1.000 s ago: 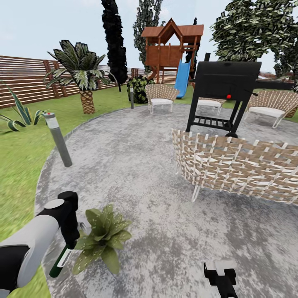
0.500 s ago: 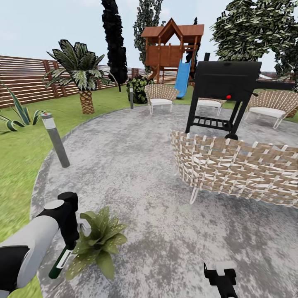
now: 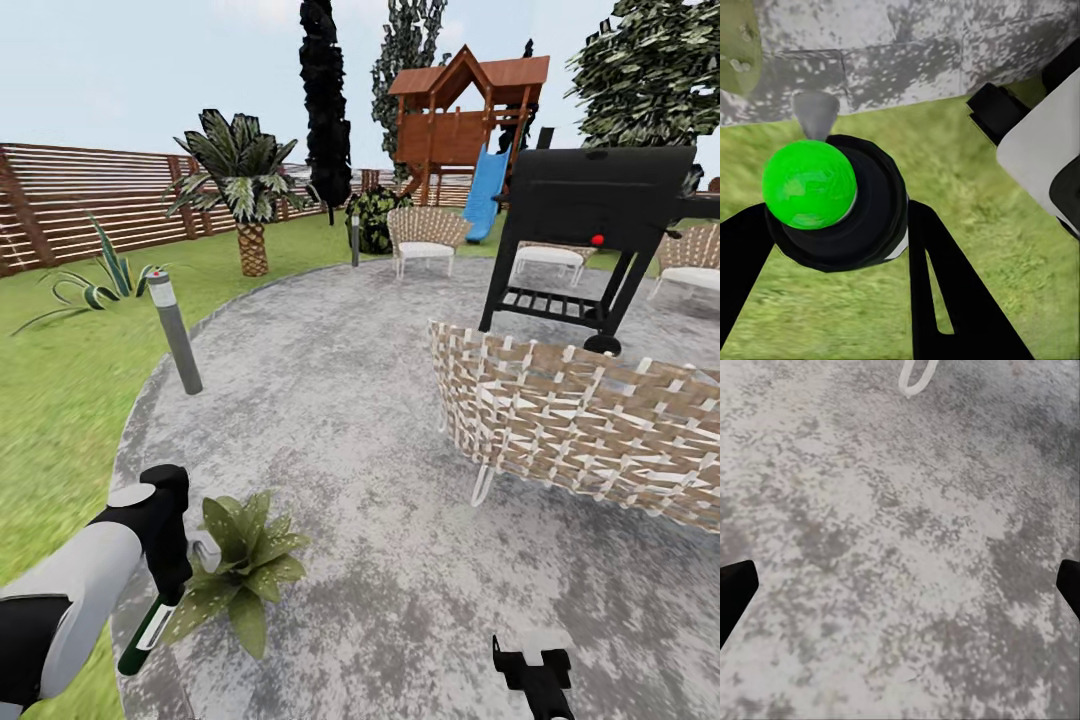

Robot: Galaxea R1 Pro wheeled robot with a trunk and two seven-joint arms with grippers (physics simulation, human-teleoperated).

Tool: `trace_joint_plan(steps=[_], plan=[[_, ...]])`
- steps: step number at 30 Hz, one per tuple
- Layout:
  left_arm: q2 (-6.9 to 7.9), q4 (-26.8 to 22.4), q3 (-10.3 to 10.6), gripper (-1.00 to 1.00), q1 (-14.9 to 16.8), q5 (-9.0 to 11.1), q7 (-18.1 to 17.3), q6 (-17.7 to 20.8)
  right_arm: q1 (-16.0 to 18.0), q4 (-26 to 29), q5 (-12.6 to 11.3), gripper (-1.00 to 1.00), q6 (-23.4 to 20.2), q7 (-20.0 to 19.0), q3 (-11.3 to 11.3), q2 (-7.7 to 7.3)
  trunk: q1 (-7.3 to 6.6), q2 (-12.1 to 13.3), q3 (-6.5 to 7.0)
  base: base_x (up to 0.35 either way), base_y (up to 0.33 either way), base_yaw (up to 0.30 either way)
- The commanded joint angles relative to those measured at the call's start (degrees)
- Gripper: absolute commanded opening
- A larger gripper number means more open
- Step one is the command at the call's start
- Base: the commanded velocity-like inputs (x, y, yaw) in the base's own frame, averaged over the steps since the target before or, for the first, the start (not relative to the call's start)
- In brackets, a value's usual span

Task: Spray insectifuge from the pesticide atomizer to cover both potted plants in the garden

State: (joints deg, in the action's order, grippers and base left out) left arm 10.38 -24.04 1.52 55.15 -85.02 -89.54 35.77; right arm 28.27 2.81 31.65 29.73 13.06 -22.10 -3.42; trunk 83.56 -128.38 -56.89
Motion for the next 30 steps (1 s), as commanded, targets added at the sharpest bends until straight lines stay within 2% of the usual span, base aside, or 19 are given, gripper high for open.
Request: trace_joint_plan(steps=[1,22,26,30], plan=[[0.03,0.0,0.2,-1.00,0.1,-0.3,-0.5,0.6,0.0,-0.1,0.6,1.00,0.1,0.3,-0.3,-0.01,-0.01,0.0,-0.05,-0.001,-0.272,0.274],[0.15,0.0,0.2,-1.00,-0.5,-0.2,-0.5,0.9,0.0,-0.1,0.6,1.00,0.1,0.3,-0.3,-0.01,-0.01,0.0,-0.05,0.000,-0.273,0.272],[0.20,0.1,-0.2,-1.00,-0.6,0.1,-0.5,0.9,0.0,-0.1,0.6,1.00,0.1,0.3,-0.3,-0.01,-0.01,0.0,-0.05,0.000,-0.273,0.061],[-0.67,0.8,-0.5,-1.00,-1.0,0.6,-0.5,1.0,0.0,-0.2,0.7,1.00,0.1,0.3,-0.3,-0.09,-0.01,0.0,-0.05,0.000,-0.226,0.002]])
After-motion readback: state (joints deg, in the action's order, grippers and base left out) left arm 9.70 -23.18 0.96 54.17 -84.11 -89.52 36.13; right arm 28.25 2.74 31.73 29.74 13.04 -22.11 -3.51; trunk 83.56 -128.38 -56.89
